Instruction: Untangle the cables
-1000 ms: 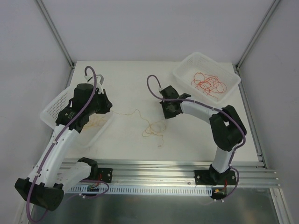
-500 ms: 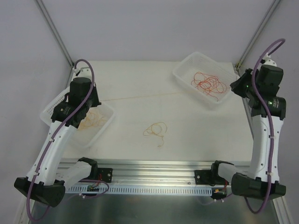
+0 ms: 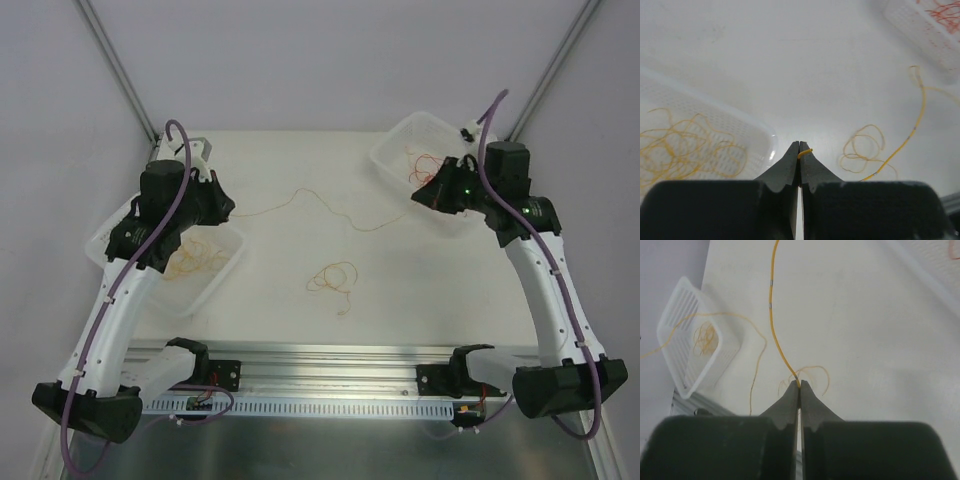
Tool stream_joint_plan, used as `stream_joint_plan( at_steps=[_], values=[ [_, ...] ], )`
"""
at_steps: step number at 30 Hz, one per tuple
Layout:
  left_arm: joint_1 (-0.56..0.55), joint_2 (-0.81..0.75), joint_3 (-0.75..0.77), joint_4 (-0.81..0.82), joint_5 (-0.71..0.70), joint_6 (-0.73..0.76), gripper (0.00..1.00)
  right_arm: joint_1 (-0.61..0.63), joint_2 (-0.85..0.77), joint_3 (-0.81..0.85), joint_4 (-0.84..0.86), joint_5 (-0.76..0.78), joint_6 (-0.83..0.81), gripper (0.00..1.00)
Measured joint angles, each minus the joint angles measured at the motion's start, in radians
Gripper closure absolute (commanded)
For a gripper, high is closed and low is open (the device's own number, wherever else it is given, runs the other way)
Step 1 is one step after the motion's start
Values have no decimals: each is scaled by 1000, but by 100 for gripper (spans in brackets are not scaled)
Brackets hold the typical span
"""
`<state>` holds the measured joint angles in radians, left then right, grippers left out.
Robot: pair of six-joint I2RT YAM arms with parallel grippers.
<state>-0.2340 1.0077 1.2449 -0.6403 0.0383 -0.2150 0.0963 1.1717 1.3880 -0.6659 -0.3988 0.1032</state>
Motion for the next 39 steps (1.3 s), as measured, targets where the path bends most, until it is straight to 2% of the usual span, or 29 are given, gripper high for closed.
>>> stream_joint_plan(
  at_steps=[6, 13, 20, 27, 32, 39],
  values=[
    [-2, -2, -113, 160, 273, -126, 98, 253, 50, -90, 117, -82, 1, 99],
    [-61, 0, -209, 329, 405, -298, 96, 480, 190, -92, 237, -89, 10, 99],
    [-122, 14, -254, 456, 427, -423, 95, 618, 339, -52, 287, -80, 16, 99],
    [-127, 24, -297, 497, 420, -511, 85, 685, 395, 18, 311, -58, 16, 99],
    [-146, 29, -336, 501, 380, -579, 73, 709, 398, 28, 322, -37, 16, 99],
    [-161, 38, -343, 502, 323, -647, 61, 722, 409, 28, 323, -13, 15, 99]
  ],
)
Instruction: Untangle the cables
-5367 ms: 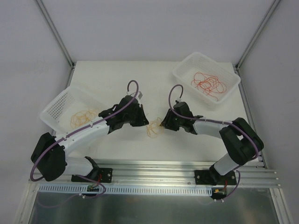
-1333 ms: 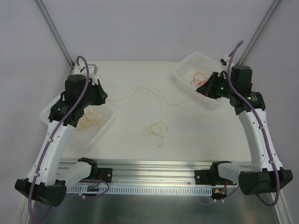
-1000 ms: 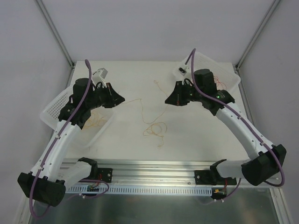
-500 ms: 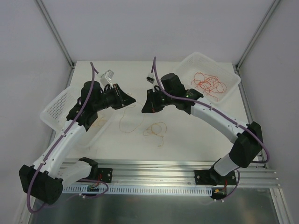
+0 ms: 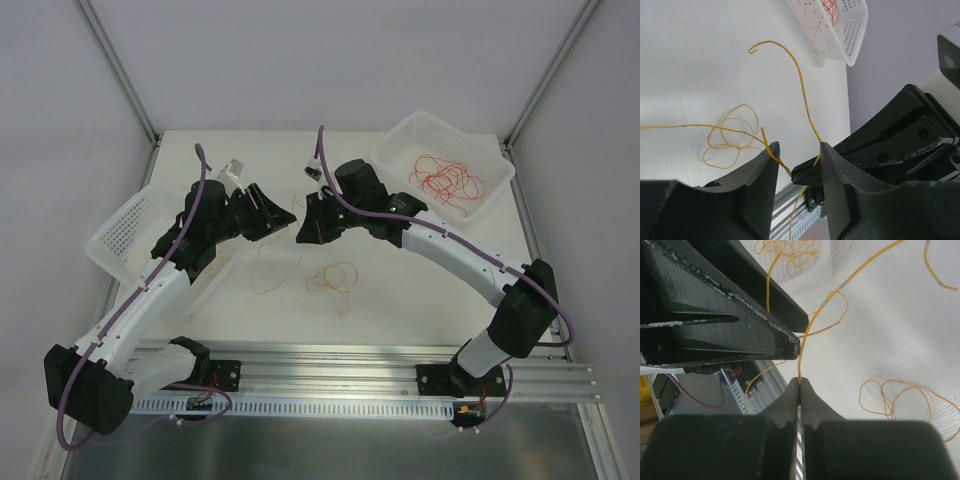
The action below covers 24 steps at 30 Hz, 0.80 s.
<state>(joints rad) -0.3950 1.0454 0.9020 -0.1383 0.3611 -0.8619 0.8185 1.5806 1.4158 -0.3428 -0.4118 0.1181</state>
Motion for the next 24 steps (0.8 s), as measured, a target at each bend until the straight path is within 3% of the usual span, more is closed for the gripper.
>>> stream_joint_plan(
  at_steps=[12, 14, 19, 23, 24],
  values=[
    [-6, 7, -4, 24, -28, -73, 60, 8, 16, 5, 3, 12, -3, 99],
    [-6, 7, -12, 40, -28, -84, 67, 9, 21, 5, 2, 12, -3, 99],
    [-11, 19, -28, 54, -29, -105, 100, 17, 29, 15, 0, 11, -4, 99],
    [-12, 26, -32, 56, -30, -111, 100, 25, 31, 16, -2, 13, -7, 88],
    [-12, 26, -32, 56, -30, -110, 100, 25, 31, 16, -3, 13, -7, 74]
  ],
)
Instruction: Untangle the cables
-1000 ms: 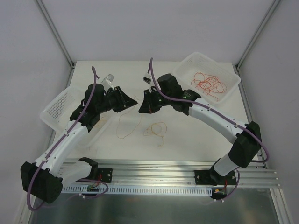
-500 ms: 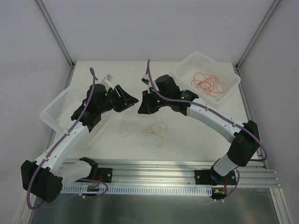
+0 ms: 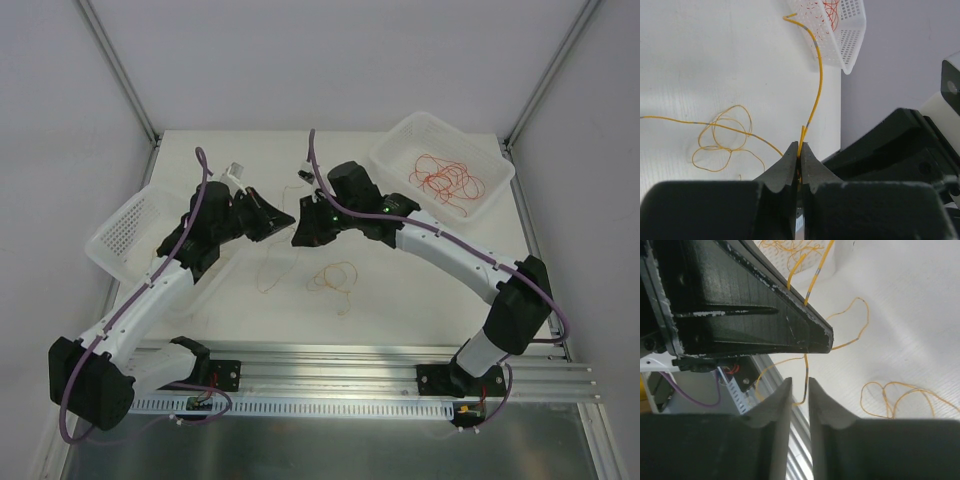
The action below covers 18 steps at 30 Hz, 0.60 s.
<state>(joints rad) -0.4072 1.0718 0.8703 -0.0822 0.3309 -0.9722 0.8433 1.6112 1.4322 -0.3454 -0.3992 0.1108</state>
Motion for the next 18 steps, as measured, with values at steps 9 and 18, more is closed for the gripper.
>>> stream_joint_plan(
  at_steps=[9, 18],
  values=[
    [5, 1, 13, -12, -32, 98, 100, 0, -37, -10, -58, 62, -48, 25],
    [106, -10, 251, -158, -135, 347, 100, -21, -293, -92, -179, 251, -109, 1]
  ],
)
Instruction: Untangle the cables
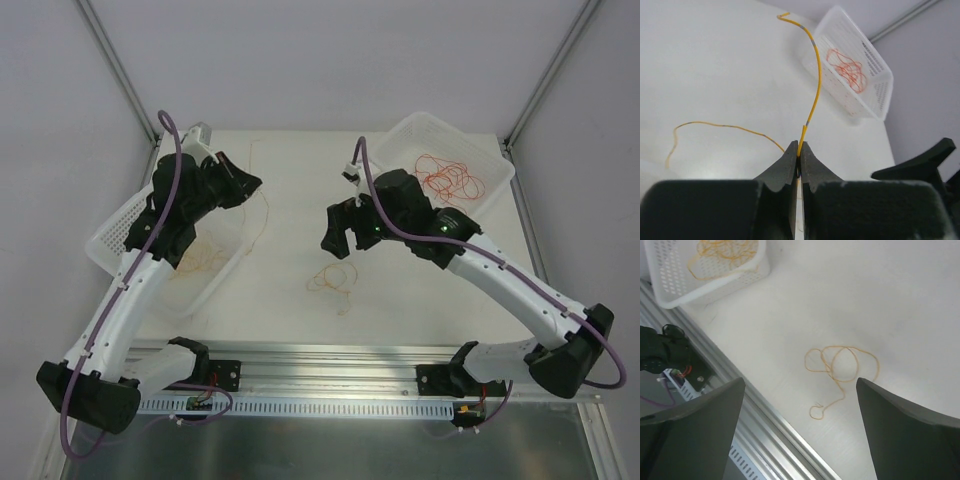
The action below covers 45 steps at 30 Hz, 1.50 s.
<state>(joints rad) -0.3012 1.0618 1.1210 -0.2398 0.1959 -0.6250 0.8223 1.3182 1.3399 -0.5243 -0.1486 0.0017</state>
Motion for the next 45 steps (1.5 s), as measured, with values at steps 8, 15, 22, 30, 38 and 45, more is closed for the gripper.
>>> stream_joint_plan(
  at_steps=[8, 15, 22, 30, 38, 45],
  values=[
    [101, -14, 183, -156, -159, 238, 100, -42, -114, -100, -52, 149, -19, 0],
    [206, -5, 164, -225, -277, 346, 91, -44, -114, -142, -72, 189, -21, 0],
    [284, 111, 5, -242, -336, 397, 25, -44, -101, -158, -72, 194, -21, 0],
    [289, 130, -31, -282, -274, 402, 3, -44, -80, -180, -72, 212, -21, 0],
    [170, 58, -84, -274, -143, 383, 10, -74, -63, -240, -71, 246, 14, 10],
    [161, 60, -127, -282, -249, 325, 23, -93, -37, -280, -68, 228, 47, 14]
  ],
)
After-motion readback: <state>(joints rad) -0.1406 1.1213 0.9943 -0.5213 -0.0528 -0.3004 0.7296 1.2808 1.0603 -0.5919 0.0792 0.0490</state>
